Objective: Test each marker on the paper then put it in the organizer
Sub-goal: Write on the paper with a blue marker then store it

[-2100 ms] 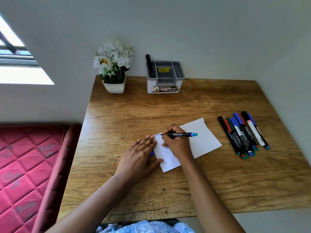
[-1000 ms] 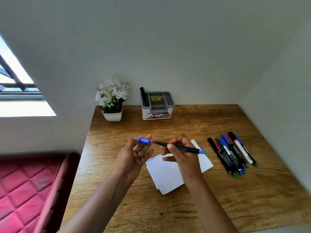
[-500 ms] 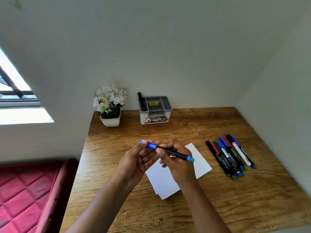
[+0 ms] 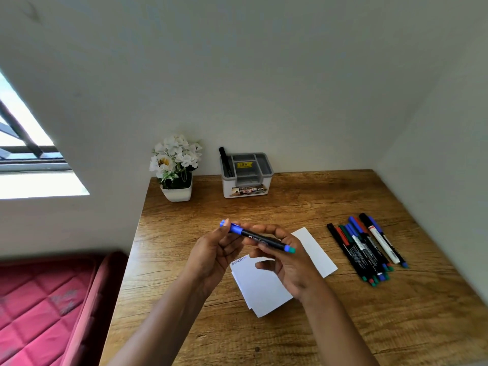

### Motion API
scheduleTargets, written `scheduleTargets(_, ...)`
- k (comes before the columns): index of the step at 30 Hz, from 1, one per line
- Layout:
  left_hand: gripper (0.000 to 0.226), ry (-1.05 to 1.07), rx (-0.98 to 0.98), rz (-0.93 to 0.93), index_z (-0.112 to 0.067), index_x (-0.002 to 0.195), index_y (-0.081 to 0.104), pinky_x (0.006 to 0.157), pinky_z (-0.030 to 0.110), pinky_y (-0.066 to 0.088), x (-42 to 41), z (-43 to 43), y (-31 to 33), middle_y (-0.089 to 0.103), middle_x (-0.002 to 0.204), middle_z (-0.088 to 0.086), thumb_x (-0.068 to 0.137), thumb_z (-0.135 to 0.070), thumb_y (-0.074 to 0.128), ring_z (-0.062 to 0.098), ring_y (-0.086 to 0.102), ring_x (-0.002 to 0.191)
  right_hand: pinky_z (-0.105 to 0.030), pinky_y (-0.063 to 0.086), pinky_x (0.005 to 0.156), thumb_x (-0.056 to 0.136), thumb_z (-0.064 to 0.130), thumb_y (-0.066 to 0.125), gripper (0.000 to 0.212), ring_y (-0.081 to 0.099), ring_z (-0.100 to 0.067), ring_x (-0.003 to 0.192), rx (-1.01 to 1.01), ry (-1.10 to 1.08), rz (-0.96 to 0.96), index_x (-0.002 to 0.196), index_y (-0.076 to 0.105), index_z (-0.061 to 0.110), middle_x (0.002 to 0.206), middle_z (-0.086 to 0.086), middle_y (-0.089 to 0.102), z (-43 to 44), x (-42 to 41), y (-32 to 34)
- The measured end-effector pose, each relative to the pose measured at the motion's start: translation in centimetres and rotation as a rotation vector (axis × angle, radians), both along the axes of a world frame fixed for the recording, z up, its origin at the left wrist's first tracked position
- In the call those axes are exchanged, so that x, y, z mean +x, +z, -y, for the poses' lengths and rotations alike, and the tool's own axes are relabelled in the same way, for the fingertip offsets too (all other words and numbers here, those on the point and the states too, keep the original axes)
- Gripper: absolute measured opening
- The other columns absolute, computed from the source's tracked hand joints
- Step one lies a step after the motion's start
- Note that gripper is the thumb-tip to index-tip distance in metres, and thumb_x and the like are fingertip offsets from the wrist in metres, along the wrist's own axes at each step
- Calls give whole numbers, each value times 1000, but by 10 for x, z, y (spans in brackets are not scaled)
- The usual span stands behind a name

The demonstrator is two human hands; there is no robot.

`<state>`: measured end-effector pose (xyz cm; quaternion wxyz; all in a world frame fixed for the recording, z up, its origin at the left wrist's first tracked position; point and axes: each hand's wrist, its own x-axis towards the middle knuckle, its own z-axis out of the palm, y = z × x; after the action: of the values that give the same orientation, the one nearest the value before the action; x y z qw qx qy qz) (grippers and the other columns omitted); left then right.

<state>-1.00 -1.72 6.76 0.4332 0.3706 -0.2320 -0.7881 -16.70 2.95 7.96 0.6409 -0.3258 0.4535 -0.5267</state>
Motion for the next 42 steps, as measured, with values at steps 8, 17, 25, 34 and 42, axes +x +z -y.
scheduleTargets(8,37,-150,-309,344,-9,109,67,100,27,39,2,1,-11,70,112,1,88,-35,50,10,61,112,-22,53,57,86,5,62,15,67,-14,63,247,213,-63,100,65,9,80,-13,73,12,-10,4)
scheduleTargets(17,96,-539,-913,1513,-35,149,14,115,31,-9,29,2,-74,4,151,-19,69,-86,25,1,-1,141,-22,56,65,86,1,62,18,66,-19,91,-7,-105,-415,101,64,11,92,-4,66,76,-21,20)
scheduleTargets(25,86,-423,-935,1698,-38,150,-1,113,29,-17,30,-6,-96,-10,155,-17,76,-82,10,2,-20,140,-40,55,87,85,15,67,16,66,-18,89,-278,-291,-874,99,62,9,92,-4,68,172,-4,18)
scheduleTargets(34,82,-422,-951,1733,-38,148,-7,115,37,-13,26,-6,-99,-14,155,-13,77,-80,0,7,-22,141,-21,40,64,84,15,69,20,65,-21,93,-293,-120,-1165,102,64,7,100,-10,71,224,19,9)
scheduleTargets(42,76,-442,-952,1778,-38,146,-16,114,37,-15,25,-7,-98,-23,153,-14,84,-75,9,8,-27,139,-36,54,82,84,12,68,17,66,-21,91,-252,-165,-1148,101,66,9,98,-9,70,211,16,-10)
